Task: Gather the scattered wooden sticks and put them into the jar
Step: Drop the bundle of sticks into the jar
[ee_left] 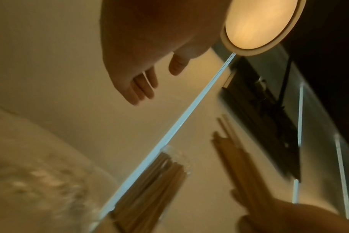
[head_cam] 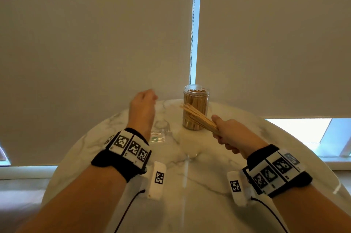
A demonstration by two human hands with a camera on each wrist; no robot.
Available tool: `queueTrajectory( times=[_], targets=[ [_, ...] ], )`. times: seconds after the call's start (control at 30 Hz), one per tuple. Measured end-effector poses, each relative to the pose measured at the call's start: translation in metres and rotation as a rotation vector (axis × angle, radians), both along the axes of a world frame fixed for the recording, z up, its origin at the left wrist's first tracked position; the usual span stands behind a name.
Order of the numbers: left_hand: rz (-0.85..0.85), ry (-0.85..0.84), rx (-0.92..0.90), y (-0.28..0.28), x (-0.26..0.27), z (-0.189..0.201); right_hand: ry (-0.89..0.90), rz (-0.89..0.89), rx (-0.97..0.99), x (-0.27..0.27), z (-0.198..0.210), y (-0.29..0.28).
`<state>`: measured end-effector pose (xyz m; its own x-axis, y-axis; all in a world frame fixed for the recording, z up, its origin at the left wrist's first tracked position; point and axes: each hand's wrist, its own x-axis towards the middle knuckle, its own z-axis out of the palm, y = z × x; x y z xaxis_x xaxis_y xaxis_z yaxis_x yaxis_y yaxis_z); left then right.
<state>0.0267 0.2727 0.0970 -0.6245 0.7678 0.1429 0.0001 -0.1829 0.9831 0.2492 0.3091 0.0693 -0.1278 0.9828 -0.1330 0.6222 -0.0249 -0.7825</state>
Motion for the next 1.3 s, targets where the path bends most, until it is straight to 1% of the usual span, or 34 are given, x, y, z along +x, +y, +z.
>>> queueTrajectory(
  times=[0.03, 0.1, 0.13, 0.17, 0.23, 0.3, 0.37, 0.43, 0.5, 0.53, 0.57, 0.63, 0.7, 0.77, 0.87, 0.93, 1.0, 1.07, 1.17, 1.2, 1.3],
  targets=[
    [-0.128, -0.025, -0.019, 0.002, 0.009, 0.006, -0.011, 0.024, 0.010, -0.007, -0.001, 0.001],
    [-0.362, -0.022, -0.123, 0.009, 0.023, 0.012, -0.030, 0.067, 0.033, -0.019, -0.002, 0.006],
    [-0.438, -0.009, -0.170, 0.015, 0.028, 0.009, -0.034, 0.087, 0.046, -0.025, -0.003, 0.011],
    [-0.471, 0.027, -0.199, 0.020, 0.031, 0.004, -0.040, 0.102, 0.059, -0.030, -0.004, 0.015],
    [-0.450, 0.104, -0.207, 0.030, 0.034, -0.012, -0.065, 0.107, 0.087, -0.038, -0.005, 0.023],
    [-0.436, 0.131, -0.210, 0.040, 0.033, -0.028, -0.120, 0.100, 0.131, -0.041, -0.006, 0.031],
    [-0.490, 0.143, -0.245, 0.046, 0.029, -0.039, -0.180, 0.092, 0.167, -0.041, -0.010, 0.038],
    [-0.507, 0.219, -0.279, 0.048, 0.028, -0.046, -0.214, 0.078, 0.159, -0.041, -0.013, 0.043],
    [-0.427, 0.389, -0.242, 0.054, 0.025, -0.052, -0.212, 0.086, 0.139, -0.043, -0.015, 0.049],
    [-0.375, 0.447, -0.214, 0.057, 0.023, -0.053, -0.177, 0.096, 0.134, -0.044, -0.017, 0.051],
    [-0.327, 0.459, -0.186, 0.060, 0.020, -0.054, -0.113, 0.110, 0.138, -0.043, -0.017, 0.052],
    [-0.270, 0.392, -0.131, 0.065, 0.015, -0.053, 0.017, 0.133, 0.181, -0.040, -0.013, 0.053],
    [-0.233, 0.328, -0.090, 0.067, 0.012, -0.051, 0.044, 0.132, 0.251, -0.037, -0.007, 0.052],
    [-0.234, 0.317, -0.046, 0.067, 0.016, -0.047, -0.006, 0.094, 0.354, -0.039, -0.006, 0.049],
    [-0.256, 0.373, -0.006, 0.063, 0.030, -0.037, -0.137, -0.020, 0.519, -0.044, -0.006, 0.046],
    [-0.318, 0.304, -0.031, 0.060, 0.035, -0.028, -0.135, -0.056, 0.553, -0.040, -0.002, 0.046],
    [-0.387, 0.169, -0.081, 0.056, 0.034, -0.015, -0.116, -0.063, 0.571, -0.031, 0.006, 0.047],
    [-0.371, 0.076, -0.103, 0.054, 0.031, -0.005, -0.081, -0.059, 0.582, -0.024, 0.013, 0.049],
    [-0.374, -0.073, -0.041, 0.050, 0.035, 0.001, -0.070, -0.043, 0.589, -0.026, 0.015, 0.047],
    [-0.387, -0.096, -0.017, 0.049, 0.040, 0.000, -0.069, -0.041, 0.592, -0.028, 0.015, 0.045],
    [-0.343, -0.022, -0.005, 0.051, 0.054, -0.009, -0.062, -0.055, 0.628, -0.030, 0.016, 0.042]
  ],
)
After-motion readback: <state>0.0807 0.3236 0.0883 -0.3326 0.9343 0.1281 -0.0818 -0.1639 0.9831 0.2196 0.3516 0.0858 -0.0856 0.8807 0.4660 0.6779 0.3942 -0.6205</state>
